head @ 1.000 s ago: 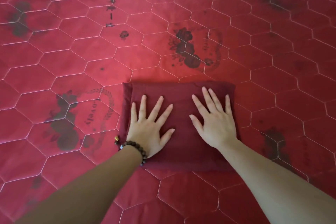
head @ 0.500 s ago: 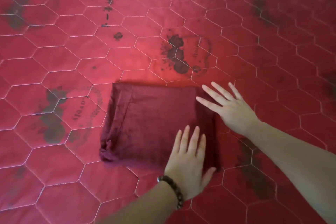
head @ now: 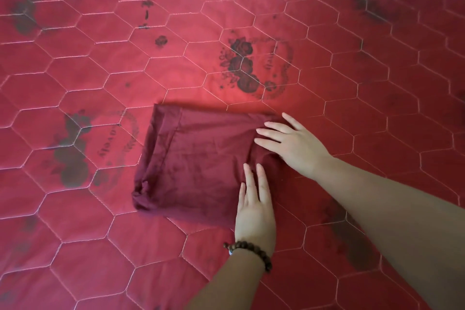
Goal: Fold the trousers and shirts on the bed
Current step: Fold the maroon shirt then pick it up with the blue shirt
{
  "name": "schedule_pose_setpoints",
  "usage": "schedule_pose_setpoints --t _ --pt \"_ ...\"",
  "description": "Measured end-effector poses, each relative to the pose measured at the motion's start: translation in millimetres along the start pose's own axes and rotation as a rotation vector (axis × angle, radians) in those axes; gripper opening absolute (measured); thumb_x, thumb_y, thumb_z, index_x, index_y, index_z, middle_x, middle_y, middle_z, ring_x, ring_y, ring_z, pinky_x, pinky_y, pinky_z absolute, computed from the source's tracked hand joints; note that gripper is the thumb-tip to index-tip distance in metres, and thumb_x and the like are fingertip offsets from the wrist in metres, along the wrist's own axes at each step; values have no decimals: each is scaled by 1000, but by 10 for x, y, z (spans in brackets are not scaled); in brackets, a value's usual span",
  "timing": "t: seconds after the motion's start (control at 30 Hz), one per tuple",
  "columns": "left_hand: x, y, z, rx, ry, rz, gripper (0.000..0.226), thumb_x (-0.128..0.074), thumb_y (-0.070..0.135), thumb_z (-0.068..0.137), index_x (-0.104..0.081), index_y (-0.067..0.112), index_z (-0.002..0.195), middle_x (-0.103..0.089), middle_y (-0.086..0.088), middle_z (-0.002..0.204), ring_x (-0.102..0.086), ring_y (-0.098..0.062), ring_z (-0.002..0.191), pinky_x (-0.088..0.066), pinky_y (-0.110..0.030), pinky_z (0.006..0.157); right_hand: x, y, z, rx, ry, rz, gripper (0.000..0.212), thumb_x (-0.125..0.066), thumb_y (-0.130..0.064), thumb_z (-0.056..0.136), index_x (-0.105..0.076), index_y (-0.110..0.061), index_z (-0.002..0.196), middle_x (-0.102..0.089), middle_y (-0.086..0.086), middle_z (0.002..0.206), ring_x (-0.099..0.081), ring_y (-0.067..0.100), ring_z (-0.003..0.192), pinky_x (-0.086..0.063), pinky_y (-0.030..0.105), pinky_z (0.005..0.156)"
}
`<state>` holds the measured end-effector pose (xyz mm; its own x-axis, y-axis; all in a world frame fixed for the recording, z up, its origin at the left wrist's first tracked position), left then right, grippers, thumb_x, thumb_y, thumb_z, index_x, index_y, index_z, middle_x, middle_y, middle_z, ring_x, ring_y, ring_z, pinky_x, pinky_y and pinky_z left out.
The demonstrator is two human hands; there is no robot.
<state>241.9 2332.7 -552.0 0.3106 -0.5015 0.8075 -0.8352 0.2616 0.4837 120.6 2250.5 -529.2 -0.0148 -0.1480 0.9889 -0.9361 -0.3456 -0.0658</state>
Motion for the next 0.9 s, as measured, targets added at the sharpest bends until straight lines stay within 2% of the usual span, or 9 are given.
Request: schedule_pose_setpoints --t 0.07,0.17,0.23,0.3,0.37,0.47,0.6,0.73,0.9 --pt "158 -130 9 59 17 -149 87 -32 -12 81 13 15 150 13 -2 160 -33 -18 139 -28 -18 111 34 1 33 -89 9 52 45 -53 -4 90 -58 -21 131 -53 -2 140 -39 19 137 -1 39 119" --pt "568 -295 20 12 87 -351 71 -51 -8 77 -38 8 145 -41 -7 148 -51 -18 125 -25 -6 101 135 14 106 -209 13 162 40 -59 -9 84 -64 -23 121 -65 -5 123 -43 15 130 6 33 118" --pt "924 -441 50 -11 182 -438 59 -56 -9 71 -60 8 127 -64 -7 124 -60 -16 112 -32 -8 99 241 19 94 -270 -20 228 33 -62 -13 84 -64 -24 115 -69 -3 106 -52 15 116 -1 33 119" --pt "1276 -583 73 11 229 -495 45 -59 -8 69 -71 14 105 -72 2 98 -62 -3 89 -42 -8 86 418 32 10 -345 -31 360 24 -64 -17 83 -62 -24 106 -68 -1 86 -59 19 90 -23 33 114" --pt "1580 -705 93 65 218 -543 32 -62 -4 70 -68 26 81 -64 17 70 -54 6 65 -42 -5 65 693 36 -108 -428 4 505 17 -65 -18 80 -62 -27 93 -63 -6 69 -57 17 67 -45 28 80" --pt "1942 -790 112 126 140 -596 17 -60 14 70 -51 19 57 -42 16 46 -37 0 46 -33 -13 47 1131 -44 -239 -498 32 685 13 -66 -15 81 -66 -28 82 -58 -15 57 -50 5 44 -35 14 46" --pt "2419 -724 38 147 -8 -675 26 -55 25 64 -66 5 76 -53 1 63 -47 -12 59 -46 -34 60 1693 -271 -387 -518 -24 801 7 -66 -21 85 -70 -27 83 -66 -13 70 -59 5 60 -45 21 58" --pt "2730 -605 -157 152 -255 -862 28 -61 11 75 -66 -7 96 -63 -19 86 -57 -27 80 -50 -56 84 2181 -494 -535 -522 -208 892 7 -69 -26 85 -73 -28 80 -71 -9 76 -65 5 71 -49 27 71" --pt "2832 -616 -156 235 -485 -1095 24 -52 0 82 -75 3 87 -71 -20 89 -70 -26 71 -59 -34 64 2353 -540 -498 -586 -480 1133 13 -72 -17 82 -75 -13 94 -75 7 94 -72 23 89 -56 32 83"
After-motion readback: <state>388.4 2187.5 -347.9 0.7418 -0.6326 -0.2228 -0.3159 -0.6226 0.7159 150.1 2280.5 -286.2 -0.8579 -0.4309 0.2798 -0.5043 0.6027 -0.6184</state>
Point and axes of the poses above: each hand's wrist, its own z-axis towards the middle knuckle, its own x-axis out of the back of the hand, y = z × x, the point moved 7 cm from there along z, towards the middle knuckle
